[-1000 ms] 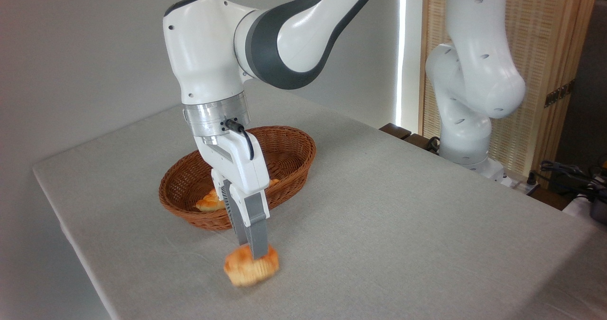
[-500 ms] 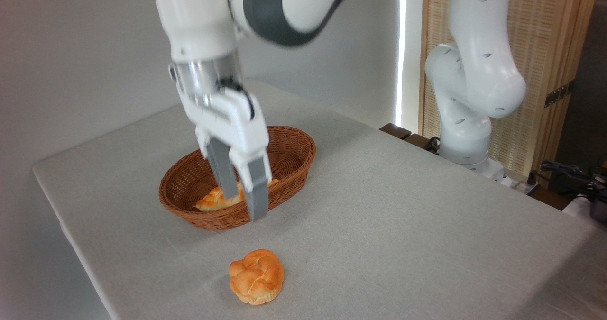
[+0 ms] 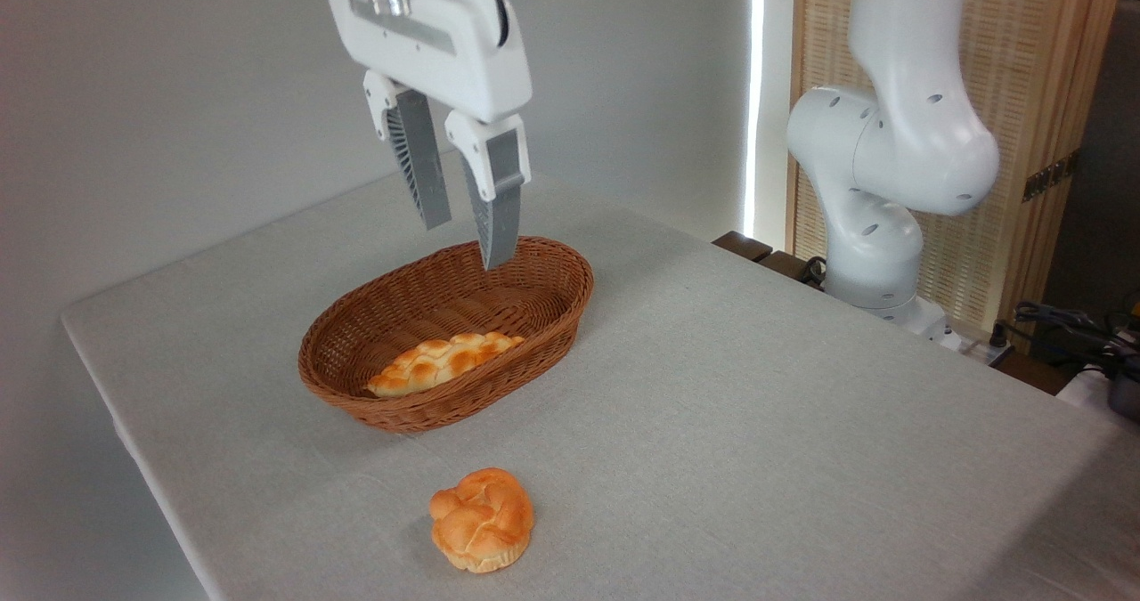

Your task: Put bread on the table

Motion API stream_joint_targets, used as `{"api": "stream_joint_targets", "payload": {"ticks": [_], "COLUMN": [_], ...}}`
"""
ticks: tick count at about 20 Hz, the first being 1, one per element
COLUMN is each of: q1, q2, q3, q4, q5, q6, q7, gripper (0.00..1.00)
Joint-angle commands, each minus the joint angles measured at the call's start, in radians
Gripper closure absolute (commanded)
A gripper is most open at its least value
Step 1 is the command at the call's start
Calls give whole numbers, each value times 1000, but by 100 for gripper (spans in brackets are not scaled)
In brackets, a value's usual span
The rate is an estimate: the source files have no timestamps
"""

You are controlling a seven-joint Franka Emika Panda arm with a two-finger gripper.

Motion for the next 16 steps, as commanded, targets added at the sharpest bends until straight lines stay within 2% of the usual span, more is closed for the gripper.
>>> {"api": "stream_joint_targets", "payload": {"ticks": [1,5,8,16], "q1": [9,9,9,9], "q2": [16,16,19,26], "q3": [0,8,2,2], "q4": [14,8,-2,-17], "q5": [-18,1,51,56], "q6": [-4,31,39,40], "q7": [18,19,19,19], "gripper": [0,0,0,0]}}
